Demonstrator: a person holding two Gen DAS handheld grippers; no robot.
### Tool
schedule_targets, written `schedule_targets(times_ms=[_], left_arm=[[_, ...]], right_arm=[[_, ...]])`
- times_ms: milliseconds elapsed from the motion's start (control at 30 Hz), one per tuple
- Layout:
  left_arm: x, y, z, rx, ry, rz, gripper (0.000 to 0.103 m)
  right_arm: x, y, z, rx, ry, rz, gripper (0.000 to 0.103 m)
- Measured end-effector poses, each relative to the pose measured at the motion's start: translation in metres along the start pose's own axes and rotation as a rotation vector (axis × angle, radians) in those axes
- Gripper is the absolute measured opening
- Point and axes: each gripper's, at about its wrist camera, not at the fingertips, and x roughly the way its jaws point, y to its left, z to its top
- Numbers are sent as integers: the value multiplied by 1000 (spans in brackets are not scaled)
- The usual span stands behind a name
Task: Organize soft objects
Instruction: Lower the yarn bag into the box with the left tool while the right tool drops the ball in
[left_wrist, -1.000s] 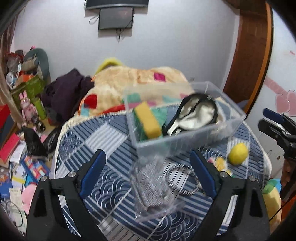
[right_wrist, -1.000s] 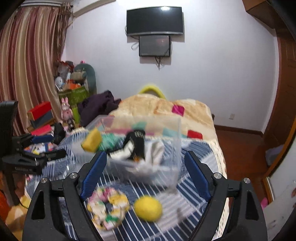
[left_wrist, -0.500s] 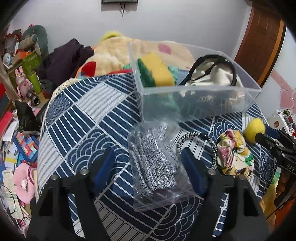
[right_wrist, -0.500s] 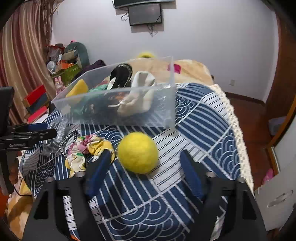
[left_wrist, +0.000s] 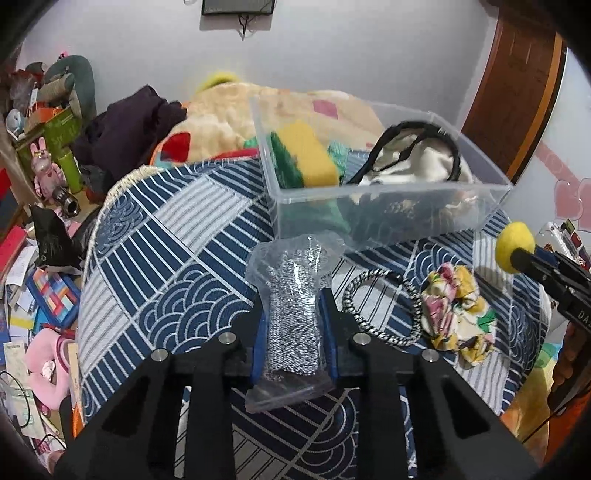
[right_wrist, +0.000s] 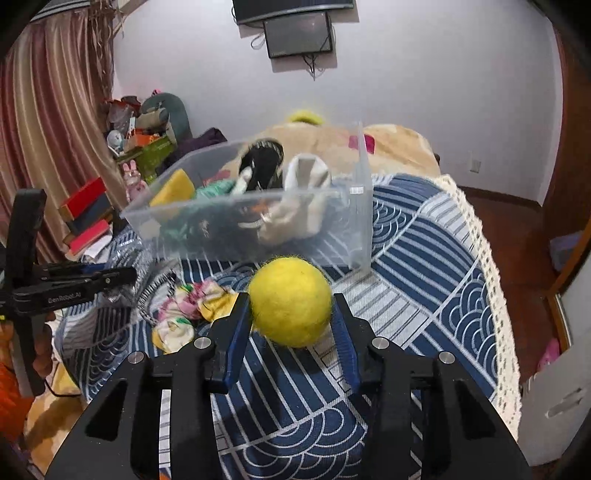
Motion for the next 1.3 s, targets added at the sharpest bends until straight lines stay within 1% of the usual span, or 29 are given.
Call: schedule_targets(times_ms=[167,233,433,567,700,900,1000,1200,1300], left_arm=[[-25,-1,11,6,-63,-11,25],[-36,-2,18,9,-100,-15,25],[-65,-12,41,10,-206,-58,25],[-72,-22,57,24,-258,-73,25],[-68,-35,73,55,-287,-62,25],[-44,-47,84,79,-272,-42,25],[-28,-49,88,73,-243,-48,25],[10,-47,95,54,-156,-45,25],[24,-47,95,62,-125,-34,25]], right_arm=[[-19,5,15,-10,-69,4,39],[-26,6,21,-14,-99,5,39],[-37,10,39,-22,-172,4,39],[-34,9,51,-20,-195,-7,39],[-26,9,61,-13,-201,-11,39],[-6,9,69,1,-174,-14,39],[16,12,69,3,-131,-20,39],[37,16,67,-10,-76,-40,40],[40,16,67,-17,-64,-48,40]])
